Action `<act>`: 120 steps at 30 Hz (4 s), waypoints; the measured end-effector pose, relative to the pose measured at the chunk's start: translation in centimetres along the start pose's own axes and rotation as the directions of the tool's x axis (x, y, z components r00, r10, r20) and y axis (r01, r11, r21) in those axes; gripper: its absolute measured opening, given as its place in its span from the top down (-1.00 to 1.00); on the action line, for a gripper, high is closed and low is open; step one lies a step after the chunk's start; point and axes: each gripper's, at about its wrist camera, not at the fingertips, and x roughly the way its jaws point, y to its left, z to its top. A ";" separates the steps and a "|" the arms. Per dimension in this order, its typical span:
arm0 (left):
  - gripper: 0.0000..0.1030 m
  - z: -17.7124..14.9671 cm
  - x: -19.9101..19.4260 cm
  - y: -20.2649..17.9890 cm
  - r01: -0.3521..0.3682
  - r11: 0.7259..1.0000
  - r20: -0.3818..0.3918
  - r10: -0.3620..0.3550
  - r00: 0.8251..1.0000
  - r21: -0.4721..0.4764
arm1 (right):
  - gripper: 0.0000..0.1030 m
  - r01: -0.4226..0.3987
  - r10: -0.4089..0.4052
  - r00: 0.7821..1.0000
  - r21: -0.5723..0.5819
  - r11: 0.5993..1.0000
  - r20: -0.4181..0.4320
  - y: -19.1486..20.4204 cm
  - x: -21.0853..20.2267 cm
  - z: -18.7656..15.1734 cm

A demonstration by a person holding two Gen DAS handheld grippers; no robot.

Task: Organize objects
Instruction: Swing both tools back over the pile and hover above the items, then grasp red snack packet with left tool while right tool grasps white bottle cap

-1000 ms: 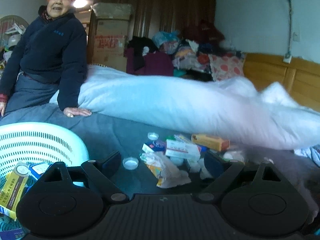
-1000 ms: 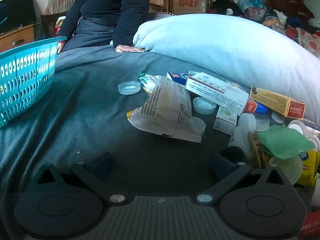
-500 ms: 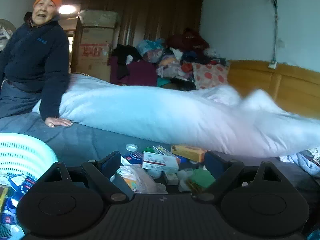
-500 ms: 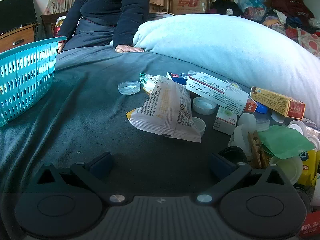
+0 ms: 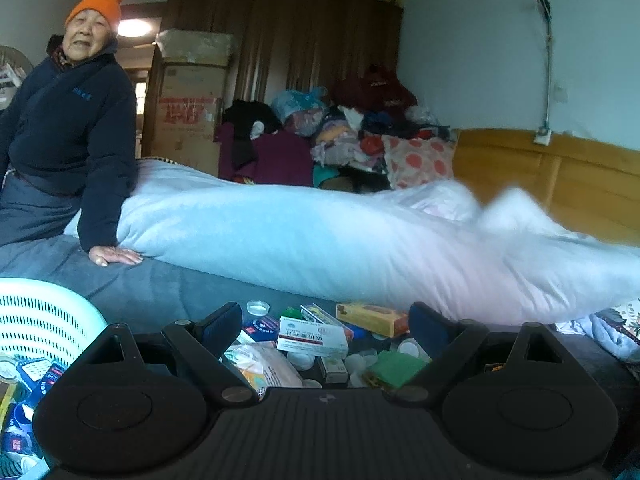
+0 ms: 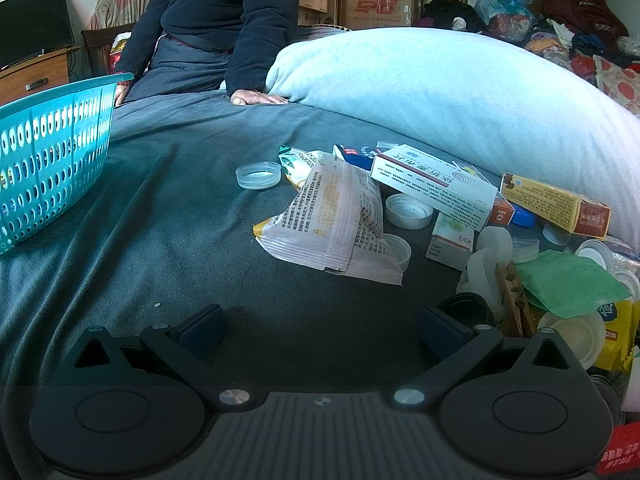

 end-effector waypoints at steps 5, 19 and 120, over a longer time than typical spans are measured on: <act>-0.77 -0.1 -0.5 -0.1 0.010 1.000 0.002 -0.009 1.000 -0.002 | -1.00 0.000 0.000 1.000 0.000 1.000 0.000 0.0 0.0 0.0; -0.81 -0.8 -0.6 -0.3 0.007 1.000 -0.018 -0.007 1.000 -0.008 | -1.00 0.000 0.000 1.000 -0.001 1.000 0.001 0.0 0.0 0.0; -0.36 -9.6 14.9 -8.7 0.507 0.826 -0.379 -0.400 0.835 0.247 | 0.36 0.124 -0.116 0.990 0.117 0.985 -0.076 -20.5 -18.6 -4.6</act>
